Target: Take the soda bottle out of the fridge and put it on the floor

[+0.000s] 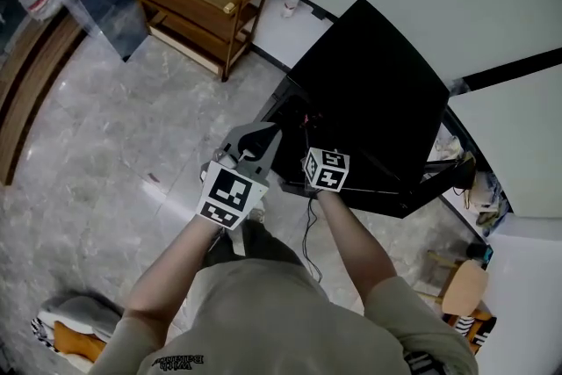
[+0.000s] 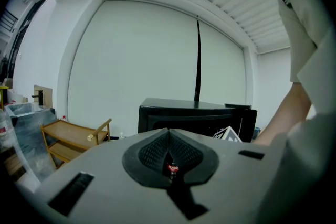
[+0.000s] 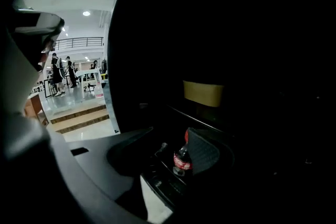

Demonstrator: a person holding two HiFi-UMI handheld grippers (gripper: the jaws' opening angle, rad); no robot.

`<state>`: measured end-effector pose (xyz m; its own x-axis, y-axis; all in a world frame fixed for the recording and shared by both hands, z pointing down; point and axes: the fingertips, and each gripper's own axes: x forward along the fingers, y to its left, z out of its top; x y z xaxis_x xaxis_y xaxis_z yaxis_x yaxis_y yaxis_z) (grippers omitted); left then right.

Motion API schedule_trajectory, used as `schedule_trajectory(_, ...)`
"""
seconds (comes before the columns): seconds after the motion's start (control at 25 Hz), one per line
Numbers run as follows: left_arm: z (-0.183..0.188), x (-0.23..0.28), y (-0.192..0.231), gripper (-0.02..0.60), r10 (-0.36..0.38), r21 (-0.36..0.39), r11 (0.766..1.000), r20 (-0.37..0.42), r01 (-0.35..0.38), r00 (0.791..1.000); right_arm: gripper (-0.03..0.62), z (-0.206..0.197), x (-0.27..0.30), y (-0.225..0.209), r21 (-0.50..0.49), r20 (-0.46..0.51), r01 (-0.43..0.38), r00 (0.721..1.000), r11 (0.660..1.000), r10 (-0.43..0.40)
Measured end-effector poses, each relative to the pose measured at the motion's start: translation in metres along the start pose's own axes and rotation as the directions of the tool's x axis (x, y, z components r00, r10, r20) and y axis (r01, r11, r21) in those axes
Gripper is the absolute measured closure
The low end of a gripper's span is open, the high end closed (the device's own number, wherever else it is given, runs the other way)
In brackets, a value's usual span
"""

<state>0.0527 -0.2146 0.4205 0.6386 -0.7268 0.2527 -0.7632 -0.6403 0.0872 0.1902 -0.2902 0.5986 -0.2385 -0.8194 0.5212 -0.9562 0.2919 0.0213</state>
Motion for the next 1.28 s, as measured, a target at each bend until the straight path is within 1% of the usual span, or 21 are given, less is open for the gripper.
schedule_trajectory(0.24,-0.013,0.007,-0.003,0.574,0.002,-0.008,1.000,-0.023,-0.002,1.000,0.424,-0.011,0.033,-0.023,0.049,-0.023,0.077,0.997,0.996,-0.076)
schedule_trajectory(0.48,-0.022,0.002,0.000,0.574,0.013,-0.032,0.999,-0.038,-0.014,0.999,0.418,-0.016,0.052,-0.035,0.086,-0.047,0.113,0.993,0.990,-0.109)
schedule_trajectory(0.64,-0.027,-0.002,0.004,0.574,0.027,-0.039,0.999,-0.046,-0.029,0.999,0.418,-0.025,0.063,-0.043,0.076,-0.083,0.148,0.986,0.986,-0.141)
schedule_trajectory(0.76,-0.031,-0.003,0.006,0.574,0.034,-0.039,0.999,-0.056,-0.036,0.998,0.456,-0.023,0.063,-0.048,0.078,-0.095,0.183,0.980,0.980,-0.176)
schedule_trajectory(0.88,-0.033,-0.004,0.007,0.574,0.039,-0.044,0.998,-0.059,-0.042,0.998,0.462,-0.021,0.063,-0.047,0.073,-0.102,0.172,0.981,0.982,-0.165)
schedule_trajectory(1.12,-0.036,-0.005,0.007,0.574,0.045,-0.047,0.998,-0.066,-0.048,0.997,0.475,-0.022,0.055,-0.035,0.037,-0.085,0.113,0.990,0.993,-0.109)
schedule_trajectory(1.28,-0.035,-0.009,0.008,0.574,0.054,-0.043,0.997,-0.070,-0.057,0.996,0.480,-0.024,0.037,-0.029,0.035,-0.091,0.108,0.990,0.993,-0.105)
